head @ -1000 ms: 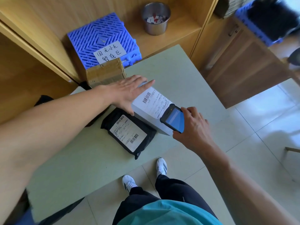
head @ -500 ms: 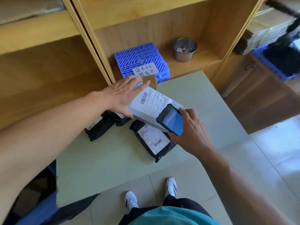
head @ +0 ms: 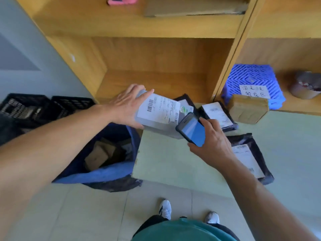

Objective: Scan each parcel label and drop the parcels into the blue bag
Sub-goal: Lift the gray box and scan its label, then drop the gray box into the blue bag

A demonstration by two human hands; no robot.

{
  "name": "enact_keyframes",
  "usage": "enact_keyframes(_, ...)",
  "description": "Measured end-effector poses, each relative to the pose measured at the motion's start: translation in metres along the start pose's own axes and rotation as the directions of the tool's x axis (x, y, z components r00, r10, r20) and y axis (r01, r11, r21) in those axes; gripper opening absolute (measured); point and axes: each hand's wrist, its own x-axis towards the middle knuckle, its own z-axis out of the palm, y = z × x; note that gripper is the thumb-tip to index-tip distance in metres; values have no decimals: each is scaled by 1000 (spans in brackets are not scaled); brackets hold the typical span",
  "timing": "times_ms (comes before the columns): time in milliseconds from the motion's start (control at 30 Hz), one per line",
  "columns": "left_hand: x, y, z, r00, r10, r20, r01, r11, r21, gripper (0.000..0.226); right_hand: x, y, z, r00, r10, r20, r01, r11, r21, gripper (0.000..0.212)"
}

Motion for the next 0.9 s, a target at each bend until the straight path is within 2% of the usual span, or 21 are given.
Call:
enact_keyframes(267,-129,-113,50,972,-236,17,234,970,69,137,15,-82,55,989,-112,99,109,993,33,89)
enact_keyframes(367,-158,-136,77,936,-324,141,309,944,114,141,18,-94,61,986,-124,108,123,992,15,88)
enact_keyframes(433,-166,-138,89,923,-334,192,318,942,110,135,20,-97,61,986,-120,116,120,993,5,87)
enact_keyframes(667,-131,-113,88,978,-189,91,182,980,85,100,20,-87,58,991,-99,92,99,995,3,88)
enact_keyframes(900,-33,-48,74,991,71,114,-76,996,41,88,5,-27,36,998,32,54,-30,999,-42,94)
